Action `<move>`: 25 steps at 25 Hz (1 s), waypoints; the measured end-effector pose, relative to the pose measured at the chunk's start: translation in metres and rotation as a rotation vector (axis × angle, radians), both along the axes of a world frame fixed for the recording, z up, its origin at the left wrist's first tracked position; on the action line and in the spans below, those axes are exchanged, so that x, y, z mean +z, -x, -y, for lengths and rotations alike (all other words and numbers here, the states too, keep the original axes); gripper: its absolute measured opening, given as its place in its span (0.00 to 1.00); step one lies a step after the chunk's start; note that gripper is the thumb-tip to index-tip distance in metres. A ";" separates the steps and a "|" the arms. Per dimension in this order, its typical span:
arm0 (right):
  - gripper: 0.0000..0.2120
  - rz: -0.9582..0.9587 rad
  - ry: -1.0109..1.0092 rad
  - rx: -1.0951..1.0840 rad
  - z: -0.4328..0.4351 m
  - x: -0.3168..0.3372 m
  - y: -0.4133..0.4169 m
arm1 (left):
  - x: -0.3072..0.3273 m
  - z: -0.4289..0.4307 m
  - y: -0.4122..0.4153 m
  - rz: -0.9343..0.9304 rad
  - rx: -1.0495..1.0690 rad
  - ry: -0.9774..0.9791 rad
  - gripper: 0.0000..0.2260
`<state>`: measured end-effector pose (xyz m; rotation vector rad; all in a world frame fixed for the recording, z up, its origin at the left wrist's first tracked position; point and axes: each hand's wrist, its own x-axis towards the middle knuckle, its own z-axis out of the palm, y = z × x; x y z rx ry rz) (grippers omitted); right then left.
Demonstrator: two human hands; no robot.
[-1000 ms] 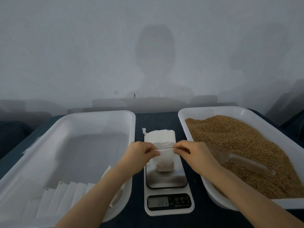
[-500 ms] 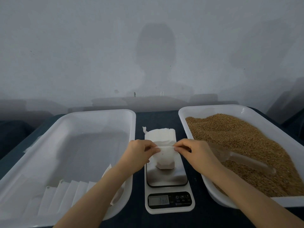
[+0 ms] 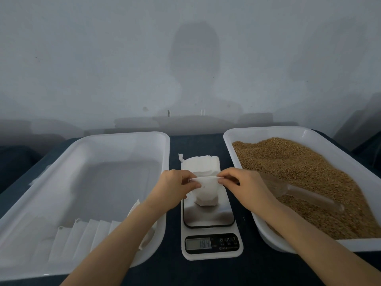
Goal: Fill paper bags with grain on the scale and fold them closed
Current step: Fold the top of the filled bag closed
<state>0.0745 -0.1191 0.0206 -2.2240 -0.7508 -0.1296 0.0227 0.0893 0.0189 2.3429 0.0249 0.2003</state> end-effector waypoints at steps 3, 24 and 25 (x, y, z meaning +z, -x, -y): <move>0.08 -0.002 0.005 -0.001 0.000 0.000 -0.001 | -0.001 0.000 -0.001 -0.005 -0.003 -0.008 0.04; 0.09 0.009 -0.005 -0.006 0.001 -0.005 -0.003 | 0.000 0.000 0.000 -0.014 0.003 0.003 0.06; 0.09 0.010 -0.005 -0.006 0.001 -0.005 -0.003 | 0.000 0.000 0.000 -0.017 0.003 0.004 0.06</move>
